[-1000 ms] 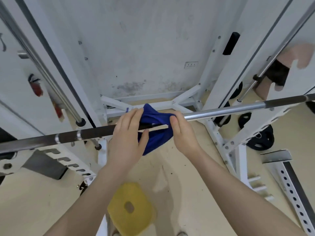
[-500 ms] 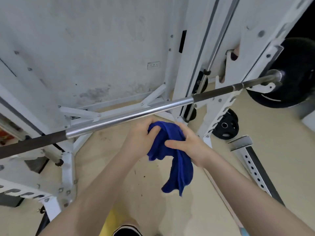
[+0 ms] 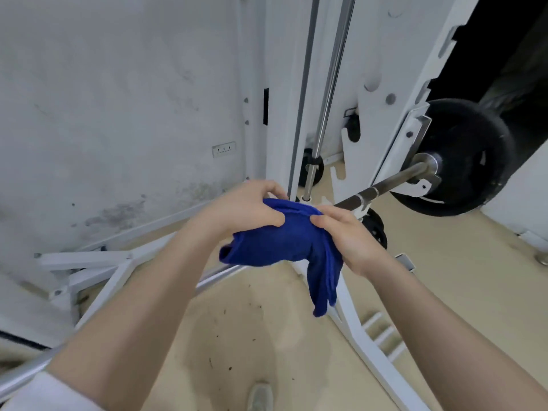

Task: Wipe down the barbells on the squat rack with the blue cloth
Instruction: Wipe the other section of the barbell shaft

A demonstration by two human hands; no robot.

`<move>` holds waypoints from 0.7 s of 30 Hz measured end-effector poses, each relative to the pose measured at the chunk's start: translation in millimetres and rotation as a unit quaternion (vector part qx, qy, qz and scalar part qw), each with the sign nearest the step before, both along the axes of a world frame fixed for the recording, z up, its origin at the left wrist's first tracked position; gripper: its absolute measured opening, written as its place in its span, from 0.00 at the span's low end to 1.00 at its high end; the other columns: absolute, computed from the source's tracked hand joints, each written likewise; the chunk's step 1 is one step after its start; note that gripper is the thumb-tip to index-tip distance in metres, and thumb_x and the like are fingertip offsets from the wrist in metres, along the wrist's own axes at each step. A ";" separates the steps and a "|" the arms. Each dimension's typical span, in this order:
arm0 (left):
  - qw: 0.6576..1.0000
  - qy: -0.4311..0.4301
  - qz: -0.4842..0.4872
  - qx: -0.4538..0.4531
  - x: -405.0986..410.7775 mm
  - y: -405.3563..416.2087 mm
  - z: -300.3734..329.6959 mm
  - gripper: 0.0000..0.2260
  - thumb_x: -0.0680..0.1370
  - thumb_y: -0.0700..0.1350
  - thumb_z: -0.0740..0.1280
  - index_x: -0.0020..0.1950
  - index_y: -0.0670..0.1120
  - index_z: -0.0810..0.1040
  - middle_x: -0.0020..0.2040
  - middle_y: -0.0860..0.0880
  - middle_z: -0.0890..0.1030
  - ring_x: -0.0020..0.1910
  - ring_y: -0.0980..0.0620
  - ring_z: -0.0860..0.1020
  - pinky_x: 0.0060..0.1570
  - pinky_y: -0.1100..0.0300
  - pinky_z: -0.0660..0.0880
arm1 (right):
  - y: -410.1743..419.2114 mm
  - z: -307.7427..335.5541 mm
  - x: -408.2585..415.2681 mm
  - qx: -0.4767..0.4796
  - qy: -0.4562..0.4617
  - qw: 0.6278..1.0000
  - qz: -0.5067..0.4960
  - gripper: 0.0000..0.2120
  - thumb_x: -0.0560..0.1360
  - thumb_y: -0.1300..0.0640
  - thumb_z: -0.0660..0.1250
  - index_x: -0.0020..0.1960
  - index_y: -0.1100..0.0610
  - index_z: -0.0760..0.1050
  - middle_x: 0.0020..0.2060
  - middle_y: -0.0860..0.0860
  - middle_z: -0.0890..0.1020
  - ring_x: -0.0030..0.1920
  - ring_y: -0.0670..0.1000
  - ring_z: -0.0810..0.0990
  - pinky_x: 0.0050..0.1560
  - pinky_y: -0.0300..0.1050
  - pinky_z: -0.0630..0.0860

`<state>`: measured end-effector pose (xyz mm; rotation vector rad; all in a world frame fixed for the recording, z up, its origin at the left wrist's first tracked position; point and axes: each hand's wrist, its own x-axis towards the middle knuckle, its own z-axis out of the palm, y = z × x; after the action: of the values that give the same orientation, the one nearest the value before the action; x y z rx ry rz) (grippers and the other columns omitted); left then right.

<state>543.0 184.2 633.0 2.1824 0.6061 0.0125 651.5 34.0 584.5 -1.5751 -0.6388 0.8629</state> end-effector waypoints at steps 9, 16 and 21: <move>0.977 0.047 -0.015 0.208 71.9 26.4 -58.9 0.17 0.79 0.43 0.59 0.67 0.46 0.68 0.64 0.44 0.73 0.60 0.46 0.71 0.58 0.54 0.70 | 32.7 -31.5 45.4 -0.088 -0.550 0.830 0.002 0.14 0.77 0.61 0.59 0.60 0.58 0.74 0.60 0.53 0.76 0.59 0.54 0.73 0.62 0.51 0.69; 0.956 0.193 0.004 0.221 33.1 12.2 -80.1 0.10 0.77 0.46 0.59 0.56 0.47 0.71 0.52 0.49 0.79 0.49 0.50 0.75 0.47 0.58 0.74 | 63.0 -80.5 45.3 -0.098 -0.707 0.671 0.201 0.24 0.75 0.40 0.50 0.34 0.54 0.74 0.26 0.48 0.77 0.28 0.52 0.75 0.36 0.43 0.67; 0.942 0.204 0.061 0.259 16.7 -21.4 -74.3 0.13 0.74 0.51 0.61 0.56 0.49 0.71 0.50 0.51 0.79 0.48 0.50 0.76 0.44 0.58 0.72 | 53.3 -82.3 83.2 -0.087 -0.722 0.675 0.127 0.19 0.75 0.49 0.52 0.32 0.54 0.72 0.24 0.49 0.75 0.26 0.54 0.74 0.34 0.45 0.67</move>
<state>559.6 162.8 558.7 2.6762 1.0691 -0.2467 734.7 87.3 502.2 -2.1927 -1.9523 -0.4162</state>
